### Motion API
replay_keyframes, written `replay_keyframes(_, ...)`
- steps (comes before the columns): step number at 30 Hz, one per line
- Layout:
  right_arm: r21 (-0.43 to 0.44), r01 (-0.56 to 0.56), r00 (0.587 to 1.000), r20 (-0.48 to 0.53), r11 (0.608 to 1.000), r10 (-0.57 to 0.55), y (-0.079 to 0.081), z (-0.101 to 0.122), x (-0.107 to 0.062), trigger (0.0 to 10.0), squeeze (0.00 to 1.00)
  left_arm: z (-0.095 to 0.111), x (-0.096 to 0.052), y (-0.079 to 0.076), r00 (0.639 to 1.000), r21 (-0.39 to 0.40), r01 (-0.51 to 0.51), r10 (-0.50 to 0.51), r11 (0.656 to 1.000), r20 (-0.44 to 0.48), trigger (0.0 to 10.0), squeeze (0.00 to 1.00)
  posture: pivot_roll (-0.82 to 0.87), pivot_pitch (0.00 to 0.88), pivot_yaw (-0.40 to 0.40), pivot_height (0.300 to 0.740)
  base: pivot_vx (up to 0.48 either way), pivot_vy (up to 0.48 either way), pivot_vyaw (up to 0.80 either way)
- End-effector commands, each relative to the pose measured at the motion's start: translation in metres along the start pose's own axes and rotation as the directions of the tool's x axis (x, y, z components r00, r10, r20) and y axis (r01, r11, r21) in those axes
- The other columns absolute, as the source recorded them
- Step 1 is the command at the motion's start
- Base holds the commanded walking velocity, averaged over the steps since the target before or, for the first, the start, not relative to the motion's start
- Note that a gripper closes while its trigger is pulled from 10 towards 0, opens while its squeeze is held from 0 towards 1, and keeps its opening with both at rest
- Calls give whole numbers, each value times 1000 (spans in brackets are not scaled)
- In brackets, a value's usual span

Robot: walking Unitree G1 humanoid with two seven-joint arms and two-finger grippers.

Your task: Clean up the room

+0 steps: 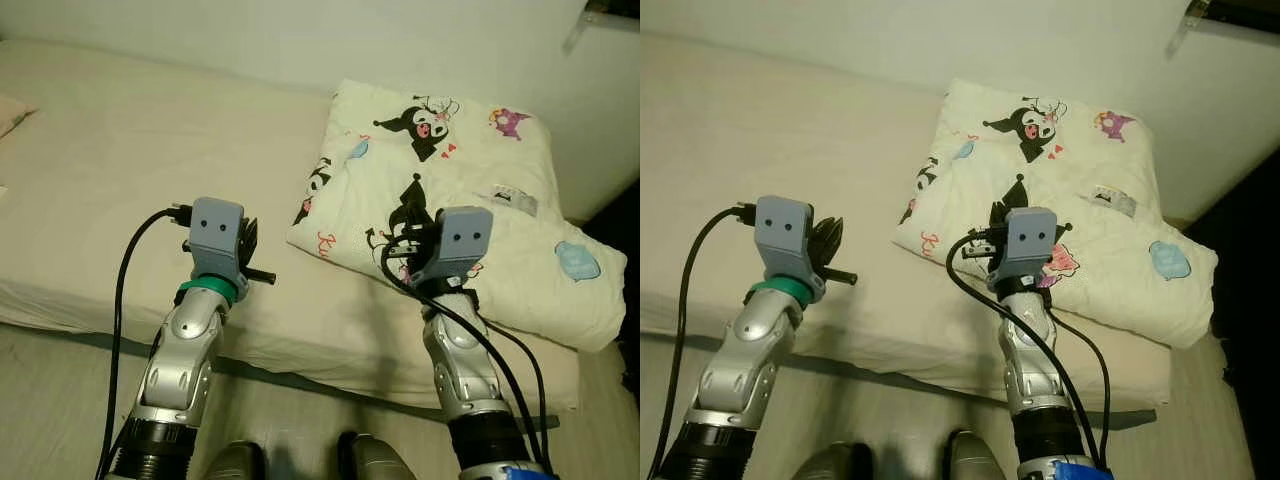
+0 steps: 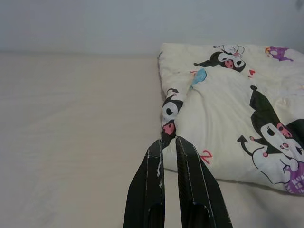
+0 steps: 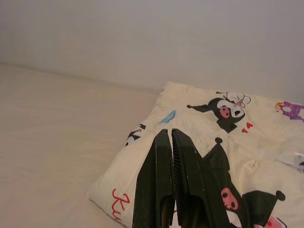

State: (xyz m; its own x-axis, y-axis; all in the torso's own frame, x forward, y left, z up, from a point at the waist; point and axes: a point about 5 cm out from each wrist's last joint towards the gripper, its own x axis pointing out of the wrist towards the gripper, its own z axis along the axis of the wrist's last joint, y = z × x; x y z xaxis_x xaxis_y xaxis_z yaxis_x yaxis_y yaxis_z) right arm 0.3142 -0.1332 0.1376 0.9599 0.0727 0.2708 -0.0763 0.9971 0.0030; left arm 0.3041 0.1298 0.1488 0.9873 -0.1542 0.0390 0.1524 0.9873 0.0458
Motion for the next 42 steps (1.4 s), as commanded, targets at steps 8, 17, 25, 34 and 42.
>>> replay_keyframes(8,12,12,1000,-26,1000,-12,0,-9,-6,10000,0,-6,-4,-1,1000,14,9,-8,1000,-26,10000,0,-11,84,-6,740,-323,0,0)
replay_keyframes(17,13,12,1000,-27,1000,-12,0,-9,-6,10000,0,-6,-4,-1,1000,15,8,-8,1000,-26,10000,0,-7,86,-6,740,-337,0,0)
replay_keyframes(25,17,13,999,-30,1000,-12,0,-10,-7,10000,0,-6,-5,-1,1000,15,7,-7,1000,-27,10000,0,-6,86,-5,740,-336,0,0)
replay_keyframes(34,25,21,999,-38,999,-20,0,-12,-7,10000,0,-6,-5,-1,1000,14,10,-10,1000,-28,10000,0,-7,86,-4,740,-337,0,0)
replay_keyframes(42,53,41,998,-56,998,-38,-2,-14,-7,10000,0,-7,-5,-2,999,9,17,-17,1000,-41,10000,0,-5,89,-7,740,-169,0,-400)
